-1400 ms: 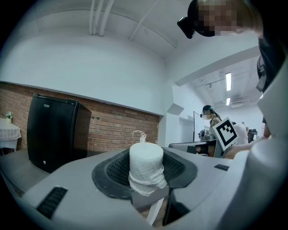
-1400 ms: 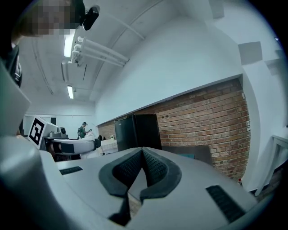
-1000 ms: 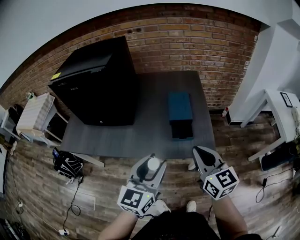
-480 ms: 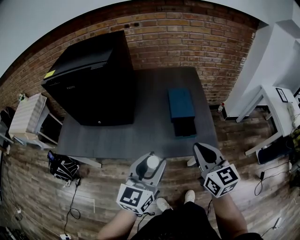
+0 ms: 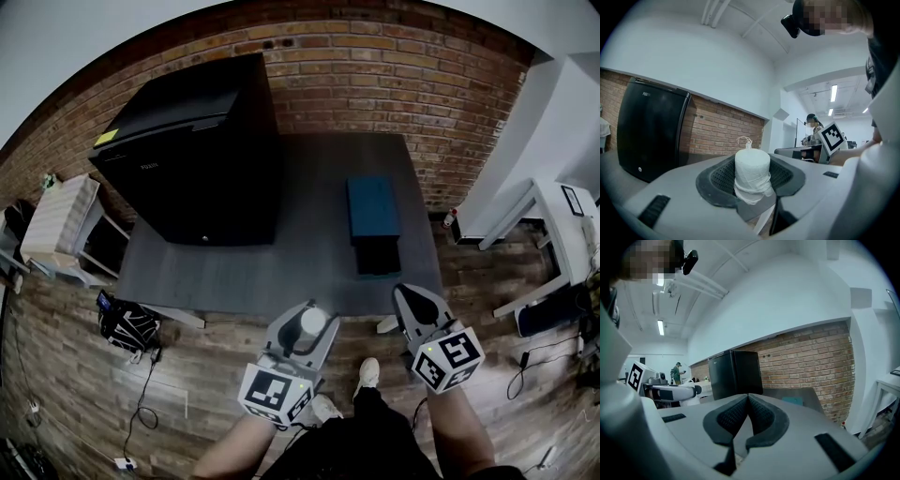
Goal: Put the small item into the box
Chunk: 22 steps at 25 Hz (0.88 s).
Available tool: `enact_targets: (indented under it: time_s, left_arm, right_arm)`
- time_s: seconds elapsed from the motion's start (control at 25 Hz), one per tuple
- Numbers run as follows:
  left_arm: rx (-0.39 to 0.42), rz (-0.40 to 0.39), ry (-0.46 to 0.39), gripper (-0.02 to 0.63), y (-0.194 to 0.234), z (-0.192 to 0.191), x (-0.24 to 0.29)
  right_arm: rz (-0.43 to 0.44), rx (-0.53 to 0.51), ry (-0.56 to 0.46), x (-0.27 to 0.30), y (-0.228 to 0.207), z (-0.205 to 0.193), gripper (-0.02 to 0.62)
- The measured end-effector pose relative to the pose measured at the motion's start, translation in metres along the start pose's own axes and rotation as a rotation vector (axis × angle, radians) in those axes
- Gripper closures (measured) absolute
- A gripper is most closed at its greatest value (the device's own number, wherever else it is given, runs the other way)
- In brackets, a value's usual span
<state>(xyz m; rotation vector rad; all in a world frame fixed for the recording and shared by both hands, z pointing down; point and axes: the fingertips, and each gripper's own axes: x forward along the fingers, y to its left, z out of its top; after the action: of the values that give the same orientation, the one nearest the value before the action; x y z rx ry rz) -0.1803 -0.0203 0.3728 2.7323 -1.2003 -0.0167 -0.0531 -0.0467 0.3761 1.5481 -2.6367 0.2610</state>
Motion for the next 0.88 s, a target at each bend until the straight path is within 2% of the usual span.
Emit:
enact_targets:
  time_s: [0.24,0.88]
  left_arm:
    - [0.004,0.029,0.015,0.404,-0.002,-0.002,0.019]
    - [0.012,0.076,0.078,0.403,-0.015,-0.019,0.115]
  right_arm:
    - [0.027,0.017,-0.006,0.006,-0.021,-0.001,0.577]
    - [0.104,0.061,0.01,0.032,-0.103,-0.004,0.577]
